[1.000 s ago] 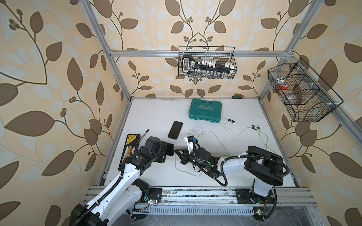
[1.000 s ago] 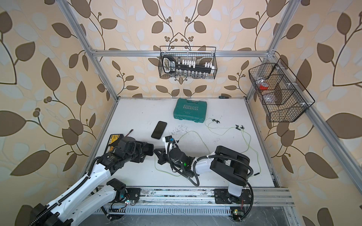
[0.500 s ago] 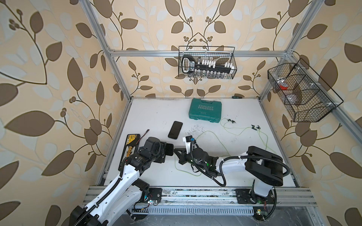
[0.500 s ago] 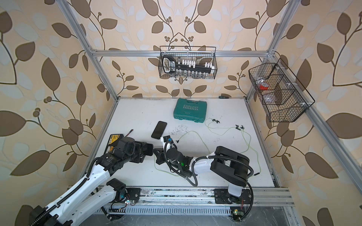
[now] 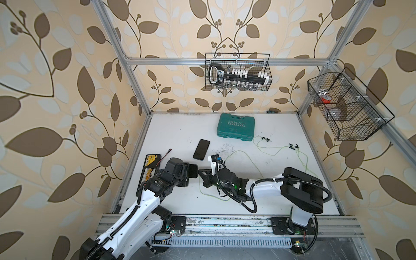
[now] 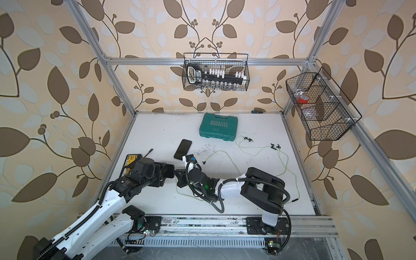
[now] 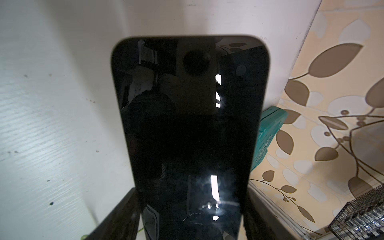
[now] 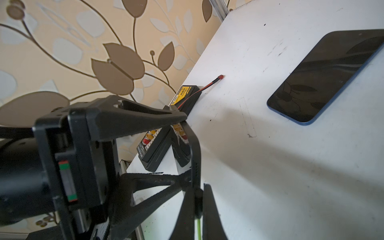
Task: Plug wired earphones into phones
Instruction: Insert the wired earphone into the phone.
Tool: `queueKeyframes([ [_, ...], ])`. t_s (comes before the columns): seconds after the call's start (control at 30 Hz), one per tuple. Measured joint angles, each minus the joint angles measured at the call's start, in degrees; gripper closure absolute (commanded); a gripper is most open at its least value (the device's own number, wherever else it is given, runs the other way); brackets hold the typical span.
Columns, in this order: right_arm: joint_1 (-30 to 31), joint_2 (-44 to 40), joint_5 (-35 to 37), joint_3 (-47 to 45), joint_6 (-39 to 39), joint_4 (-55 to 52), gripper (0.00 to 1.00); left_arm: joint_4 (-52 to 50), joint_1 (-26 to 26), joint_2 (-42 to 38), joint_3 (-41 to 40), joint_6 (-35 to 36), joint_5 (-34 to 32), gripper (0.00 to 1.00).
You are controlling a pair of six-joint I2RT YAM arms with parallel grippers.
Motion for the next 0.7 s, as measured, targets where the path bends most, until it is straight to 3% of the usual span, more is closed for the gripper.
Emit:
queueKeyframes([
  [0.23, 0.0, 0.2, 0.0, 0.5, 0.0, -1.4, 0.95, -0.6, -0.2, 0.0, 0.0, -0.1, -0.7, 0.45],
  [0.57, 0.1, -3.1, 0.8, -0.6, -0.5, -4.3, 0.72, -1.8, -2.0, -0.9, 0.0, -0.3, -0.3, 0.45],
  [0.7, 0.1, -6.8, 2.5, -1.6, -0.7, -7.9, 0.69, -1.8, -2.0, -0.8, -0.8, -0.9, -1.4, 0.45],
])
